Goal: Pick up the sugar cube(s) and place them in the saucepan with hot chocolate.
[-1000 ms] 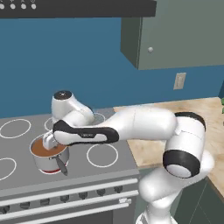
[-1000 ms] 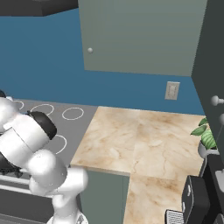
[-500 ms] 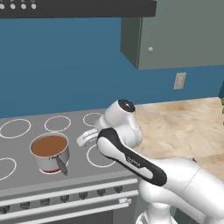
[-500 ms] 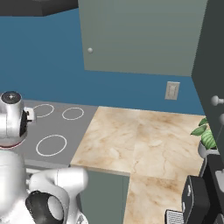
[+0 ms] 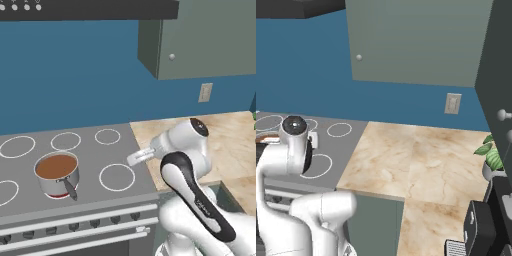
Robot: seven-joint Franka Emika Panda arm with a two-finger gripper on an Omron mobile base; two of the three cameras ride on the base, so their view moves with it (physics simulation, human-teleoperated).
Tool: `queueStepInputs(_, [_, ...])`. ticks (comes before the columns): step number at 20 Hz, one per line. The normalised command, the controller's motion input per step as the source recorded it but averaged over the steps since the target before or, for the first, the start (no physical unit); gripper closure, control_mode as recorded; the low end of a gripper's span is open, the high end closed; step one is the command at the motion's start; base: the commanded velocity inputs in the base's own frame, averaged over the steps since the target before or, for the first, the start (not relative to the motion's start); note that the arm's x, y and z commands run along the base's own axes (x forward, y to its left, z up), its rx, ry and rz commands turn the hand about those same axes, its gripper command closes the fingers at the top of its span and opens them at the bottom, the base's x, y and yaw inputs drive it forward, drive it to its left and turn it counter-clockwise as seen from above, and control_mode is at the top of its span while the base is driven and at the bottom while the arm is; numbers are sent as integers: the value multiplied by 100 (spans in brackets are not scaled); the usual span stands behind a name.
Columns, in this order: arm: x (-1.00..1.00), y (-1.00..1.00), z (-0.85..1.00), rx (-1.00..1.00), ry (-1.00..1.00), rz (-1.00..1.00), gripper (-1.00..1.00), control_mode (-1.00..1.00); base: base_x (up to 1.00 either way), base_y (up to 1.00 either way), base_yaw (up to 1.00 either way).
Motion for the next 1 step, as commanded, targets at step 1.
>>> queueStepInputs(1, [-26,-73,55,-4,0,-9,-100,-100,0,0,0])
